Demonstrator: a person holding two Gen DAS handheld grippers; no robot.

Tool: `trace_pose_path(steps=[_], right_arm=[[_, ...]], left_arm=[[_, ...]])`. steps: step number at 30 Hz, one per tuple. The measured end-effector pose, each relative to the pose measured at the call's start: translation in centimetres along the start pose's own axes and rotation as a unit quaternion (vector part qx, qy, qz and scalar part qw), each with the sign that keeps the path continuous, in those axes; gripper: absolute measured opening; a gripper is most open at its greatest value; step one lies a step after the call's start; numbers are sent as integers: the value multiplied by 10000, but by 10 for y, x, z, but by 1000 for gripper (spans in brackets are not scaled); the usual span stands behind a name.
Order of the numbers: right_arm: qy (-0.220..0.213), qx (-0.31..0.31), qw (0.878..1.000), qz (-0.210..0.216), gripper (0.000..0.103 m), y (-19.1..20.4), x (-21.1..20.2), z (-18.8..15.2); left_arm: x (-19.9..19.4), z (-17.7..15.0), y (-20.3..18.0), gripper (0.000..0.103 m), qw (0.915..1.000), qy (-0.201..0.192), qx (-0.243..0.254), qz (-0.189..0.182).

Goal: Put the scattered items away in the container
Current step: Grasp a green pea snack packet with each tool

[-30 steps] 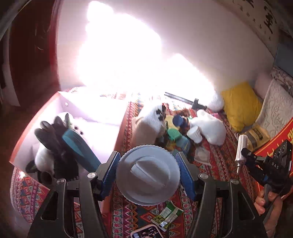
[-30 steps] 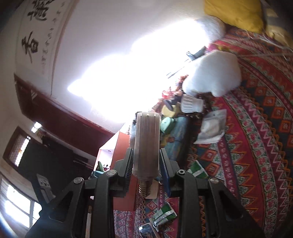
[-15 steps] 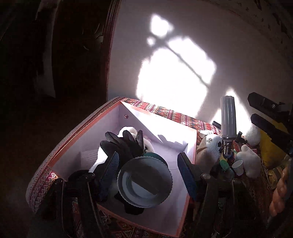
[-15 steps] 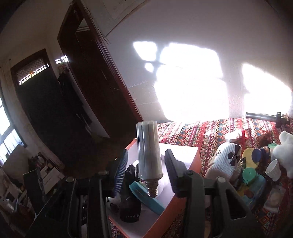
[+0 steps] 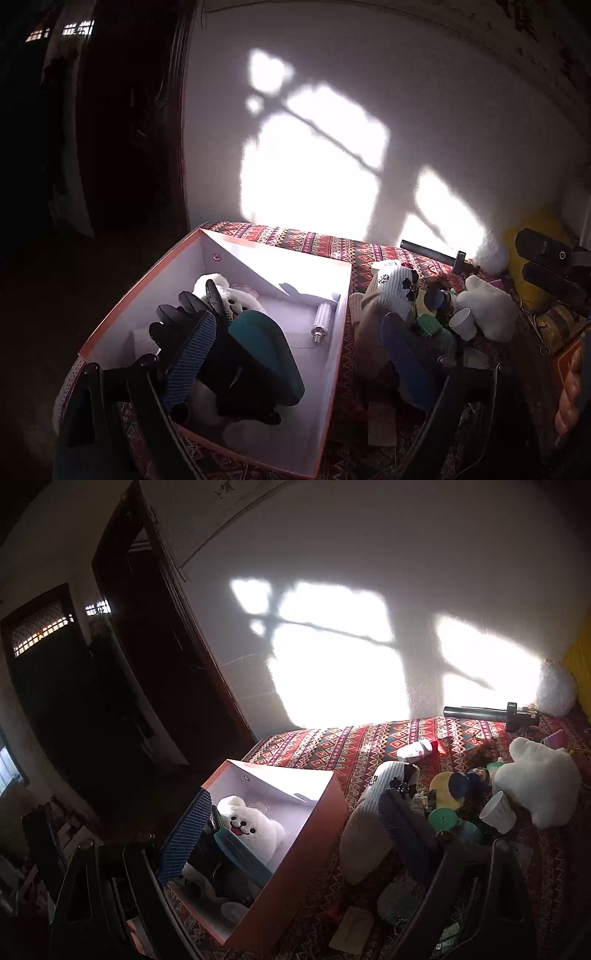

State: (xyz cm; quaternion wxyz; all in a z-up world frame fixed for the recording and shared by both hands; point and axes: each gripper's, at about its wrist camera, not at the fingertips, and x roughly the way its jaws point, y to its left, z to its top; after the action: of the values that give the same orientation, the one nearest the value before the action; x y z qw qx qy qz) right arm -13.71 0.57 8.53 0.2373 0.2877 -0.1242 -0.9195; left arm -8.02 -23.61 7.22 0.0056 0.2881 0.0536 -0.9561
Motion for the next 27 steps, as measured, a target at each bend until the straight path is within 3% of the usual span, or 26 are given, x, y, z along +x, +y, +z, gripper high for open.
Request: trace_pose_path(steps=[4,6,10,13,16,19,23,27], right_arm=[[392,368,9982,-278,93,-57,-13,-34],[746,536,9949,-416,93,-86,-11,-56],[1557,418,9845,-686,93,-130,6,-106],[1971,-72,9766,-858,93,-145,17,-138],[2315,-500,9669,-953,93,-155,34,-153],[2483,-770,9618,-859,94,-158,49,-157],[2691,-892,9569,-633,97,-156,68,-164],[2963,-1441,9404,-837,98,-149,89,-179]], left_arm=[[17,-17,-62,92,9964,358,672,-369],[36,-31,-91,92,9912,706,961,-569],[81,-66,-131,92,9774,1512,1352,-588],[109,-93,-141,92,9615,2268,1442,-573],[114,-121,-149,91,9386,2833,1874,-610],[101,-144,-158,91,9181,2930,2591,-640],[98,-164,-161,91,9024,3095,2929,-632],[100,-180,-166,91,8852,3261,3197,-888]])
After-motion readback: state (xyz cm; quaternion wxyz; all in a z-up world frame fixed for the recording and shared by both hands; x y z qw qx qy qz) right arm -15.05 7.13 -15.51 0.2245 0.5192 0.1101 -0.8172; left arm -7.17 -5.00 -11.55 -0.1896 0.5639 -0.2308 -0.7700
